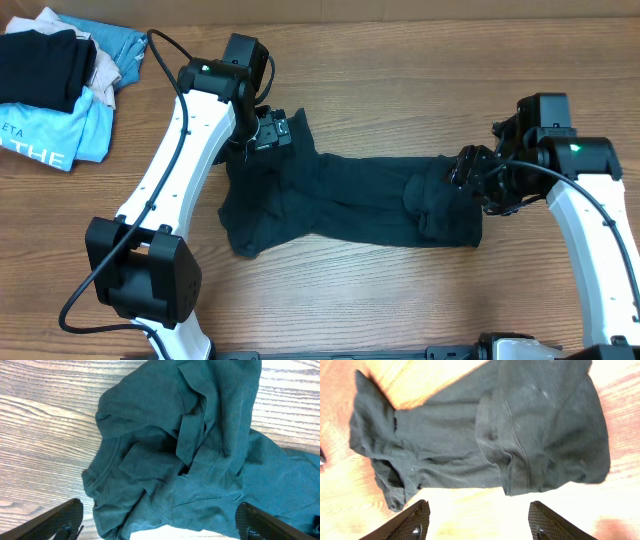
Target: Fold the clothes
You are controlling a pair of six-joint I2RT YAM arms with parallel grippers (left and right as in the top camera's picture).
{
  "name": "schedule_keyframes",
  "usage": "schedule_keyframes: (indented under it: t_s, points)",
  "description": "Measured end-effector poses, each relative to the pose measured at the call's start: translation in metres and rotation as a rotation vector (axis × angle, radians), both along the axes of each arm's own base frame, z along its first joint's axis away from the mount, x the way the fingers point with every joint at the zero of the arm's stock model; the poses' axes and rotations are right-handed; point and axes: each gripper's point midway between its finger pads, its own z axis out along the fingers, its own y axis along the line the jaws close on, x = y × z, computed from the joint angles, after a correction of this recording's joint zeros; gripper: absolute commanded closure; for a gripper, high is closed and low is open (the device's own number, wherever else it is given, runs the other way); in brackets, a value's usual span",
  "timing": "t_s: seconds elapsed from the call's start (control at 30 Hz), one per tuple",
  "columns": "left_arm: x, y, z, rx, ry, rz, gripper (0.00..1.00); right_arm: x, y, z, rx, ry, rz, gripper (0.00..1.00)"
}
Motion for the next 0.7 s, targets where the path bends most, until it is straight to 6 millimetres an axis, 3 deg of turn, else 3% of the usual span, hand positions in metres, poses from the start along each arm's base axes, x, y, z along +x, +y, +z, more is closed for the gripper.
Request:
schedule_keyframes:
  t_s: [0.2,0.27,0.33,0.43,0.57,0.7]
  points:
    - [-0.002,0.0,0.0,0.002,0.009,0.0,0.0,-0.003,-0.005,-0.08,-0.008,0.049,-0.085,0.82]
    - [-0.003,0.001,0.0,0.003,0.011,0.0,0.0,-0.011,0.0,-0.109,0.02,0.092,-0.099,0.84]
    - [-0.003,0.001,0.0,0.003,0.012,0.0,0.0,-0.026,0.004,-0.13,0.045,0.153,-0.104,0.79]
    - [-0.003,0.001,0.0,0.003,0.012,0.0,0.0,-0.039,0.008,-0.144,0.068,0.18,-0.11,0.78]
    - [-0.003,0.001,0.0,0.003,0.013,0.0,0.0,-0.054,0.015,-0.158,0.113,0.211,-0.127,0.96]
    - [-0.003,0.001,0.0,0.003,0.013,0.0,0.0,-0.071,0.027,-0.156,0.181,0.281,-0.125,0.96]
